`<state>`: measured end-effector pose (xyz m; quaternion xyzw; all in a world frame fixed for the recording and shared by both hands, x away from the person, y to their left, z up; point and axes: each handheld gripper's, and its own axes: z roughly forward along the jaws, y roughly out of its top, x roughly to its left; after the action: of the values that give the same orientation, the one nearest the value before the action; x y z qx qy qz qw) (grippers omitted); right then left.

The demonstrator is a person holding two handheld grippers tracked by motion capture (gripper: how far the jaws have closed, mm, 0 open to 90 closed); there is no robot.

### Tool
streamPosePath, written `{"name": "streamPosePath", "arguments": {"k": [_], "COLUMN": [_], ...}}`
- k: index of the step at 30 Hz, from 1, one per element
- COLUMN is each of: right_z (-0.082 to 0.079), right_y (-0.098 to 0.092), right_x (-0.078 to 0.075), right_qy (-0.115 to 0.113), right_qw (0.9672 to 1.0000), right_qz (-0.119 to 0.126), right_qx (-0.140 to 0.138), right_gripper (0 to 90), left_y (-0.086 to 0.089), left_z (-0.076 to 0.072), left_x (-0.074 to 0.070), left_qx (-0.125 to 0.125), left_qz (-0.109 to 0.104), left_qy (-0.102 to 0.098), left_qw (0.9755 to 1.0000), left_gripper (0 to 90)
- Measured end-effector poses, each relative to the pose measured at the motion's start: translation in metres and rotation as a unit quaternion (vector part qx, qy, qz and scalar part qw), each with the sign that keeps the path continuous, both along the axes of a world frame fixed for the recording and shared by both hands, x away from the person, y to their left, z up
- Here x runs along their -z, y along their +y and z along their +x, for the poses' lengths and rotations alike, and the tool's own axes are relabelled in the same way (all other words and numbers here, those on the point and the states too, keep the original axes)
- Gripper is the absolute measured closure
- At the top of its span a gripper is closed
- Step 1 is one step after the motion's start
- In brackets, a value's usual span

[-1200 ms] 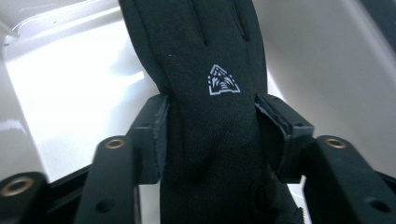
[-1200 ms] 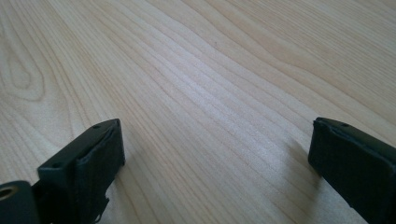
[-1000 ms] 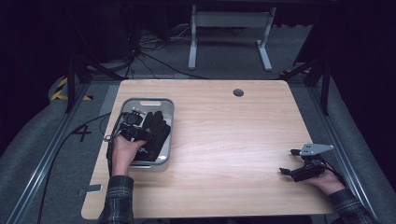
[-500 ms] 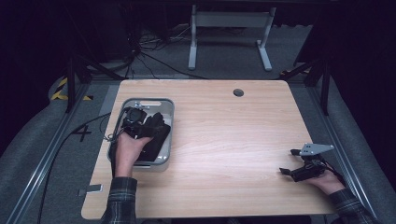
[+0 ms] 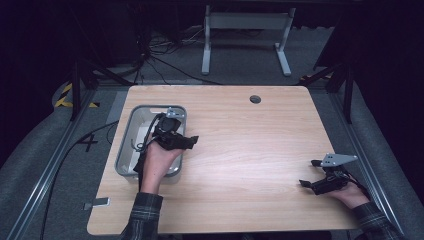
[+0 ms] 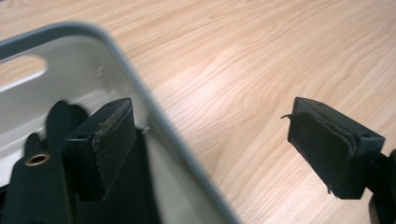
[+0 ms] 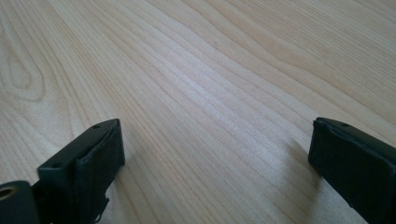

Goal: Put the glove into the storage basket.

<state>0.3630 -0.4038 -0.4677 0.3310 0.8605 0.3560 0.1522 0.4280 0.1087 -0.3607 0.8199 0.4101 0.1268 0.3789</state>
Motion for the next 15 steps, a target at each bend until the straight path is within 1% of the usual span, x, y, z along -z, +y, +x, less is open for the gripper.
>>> {"name": "streamPosePath", "arguments": {"k": [2,3,11,12,15], "right_z": [0.000,0.000,0.000,0.000,0.000], "right_y": [0.000,0.000,0.000,0.000,0.000], "right_x": [0.000,0.000,0.000,0.000,0.000], "right_qy": [0.000,0.000,0.000,0.000,0.000], "right_qw": [1.0000,1.0000,1.0000,1.0000,1.0000], "right_qz": [0.000,0.000,0.000,-0.001,-0.001], "right_qx": [0.000,0.000,0.000,-0.001,-0.001], "right_gripper": [4.1,4.1,4.1,4.1,4.1], "left_y": [-0.007,-0.013,-0.051,-0.053,-0.063], "left_z": [-0.002,-0.004,-0.018,-0.019,-0.024], "left_x": [0.001,0.002,0.012,0.013,0.018], "left_qx": [0.008,0.017,0.058,0.062,0.071], "left_qz": [-0.005,-0.006,-0.001,0.002,0.002], "left_qy": [0.000,0.001,0.002,0.001,0.000], "left_qw": [1.0000,0.9998,0.9983,0.9981,0.9975], "left_gripper": [15.9,15.9,15.9,15.8,15.8]}}
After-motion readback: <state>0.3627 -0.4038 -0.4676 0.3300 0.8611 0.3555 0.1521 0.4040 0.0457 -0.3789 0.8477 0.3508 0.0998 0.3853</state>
